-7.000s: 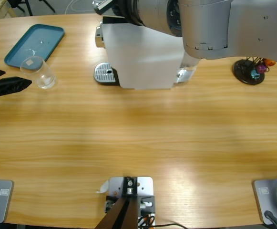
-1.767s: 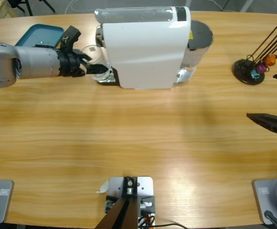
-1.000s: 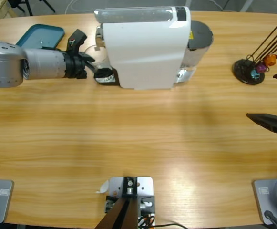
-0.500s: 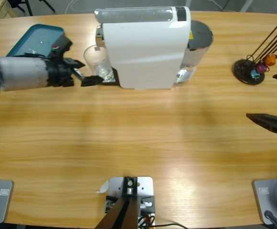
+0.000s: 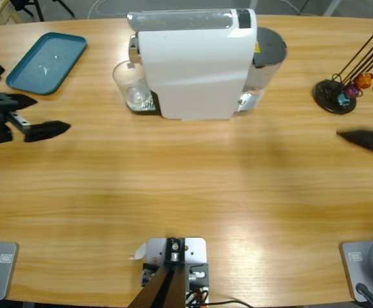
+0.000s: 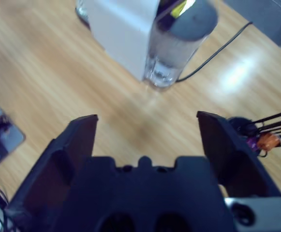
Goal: Pour coffee
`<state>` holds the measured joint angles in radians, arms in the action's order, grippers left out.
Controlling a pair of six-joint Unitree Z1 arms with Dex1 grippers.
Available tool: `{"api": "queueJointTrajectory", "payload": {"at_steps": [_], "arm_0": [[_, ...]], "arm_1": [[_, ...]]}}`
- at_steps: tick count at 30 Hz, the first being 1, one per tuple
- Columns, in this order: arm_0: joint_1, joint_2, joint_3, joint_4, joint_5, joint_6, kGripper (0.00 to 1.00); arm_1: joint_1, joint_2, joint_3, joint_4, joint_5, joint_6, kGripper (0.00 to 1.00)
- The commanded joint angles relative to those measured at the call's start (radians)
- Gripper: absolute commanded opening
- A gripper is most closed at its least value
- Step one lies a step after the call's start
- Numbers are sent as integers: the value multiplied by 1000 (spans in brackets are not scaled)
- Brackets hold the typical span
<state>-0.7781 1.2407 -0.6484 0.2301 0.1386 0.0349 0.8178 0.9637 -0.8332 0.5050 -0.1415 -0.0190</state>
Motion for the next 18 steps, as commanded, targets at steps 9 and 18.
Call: {"api": "queueJointTrajectory", "payload": {"at_steps": [9,18], "arm_0": [[-33,-119,4,96,162,-87,954],[-33,-142,20,87,162,-106,935]], "arm_1": [[-244,560,-574,228,4,-163,0],[-241,816,-906,412,30,-179,0]]}}
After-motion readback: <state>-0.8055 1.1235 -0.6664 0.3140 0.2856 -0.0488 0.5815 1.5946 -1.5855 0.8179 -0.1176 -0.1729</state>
